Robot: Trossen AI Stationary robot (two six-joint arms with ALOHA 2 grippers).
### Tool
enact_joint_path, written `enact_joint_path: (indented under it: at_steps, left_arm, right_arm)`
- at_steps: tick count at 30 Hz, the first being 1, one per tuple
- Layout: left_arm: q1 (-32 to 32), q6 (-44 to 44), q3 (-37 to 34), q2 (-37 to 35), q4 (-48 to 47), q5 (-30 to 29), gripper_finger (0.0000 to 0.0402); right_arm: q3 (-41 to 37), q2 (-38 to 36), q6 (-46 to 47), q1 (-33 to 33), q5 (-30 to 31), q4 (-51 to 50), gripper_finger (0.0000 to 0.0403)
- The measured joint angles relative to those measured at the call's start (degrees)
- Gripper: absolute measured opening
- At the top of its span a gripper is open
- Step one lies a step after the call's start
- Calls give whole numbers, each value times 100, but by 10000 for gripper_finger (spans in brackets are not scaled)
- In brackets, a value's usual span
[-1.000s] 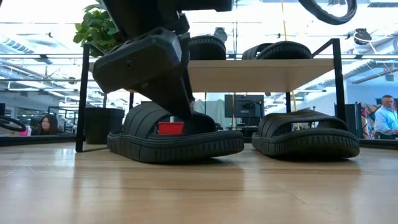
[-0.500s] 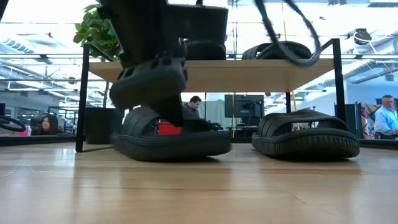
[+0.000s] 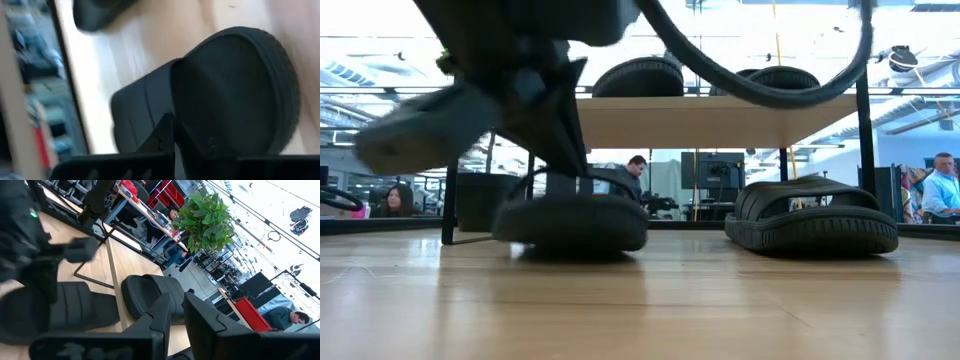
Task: Pick and place slides into the shelf
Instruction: Put the black slide under the shelf
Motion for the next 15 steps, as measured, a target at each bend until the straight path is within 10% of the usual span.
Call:
enact_joint_path:
  at_steps: [15]
  left_arm:
    - [-31, 1126, -20, 24, -28, -743, 2]
  right_arm:
    - [0, 0, 13, 0, -2, 0, 45]
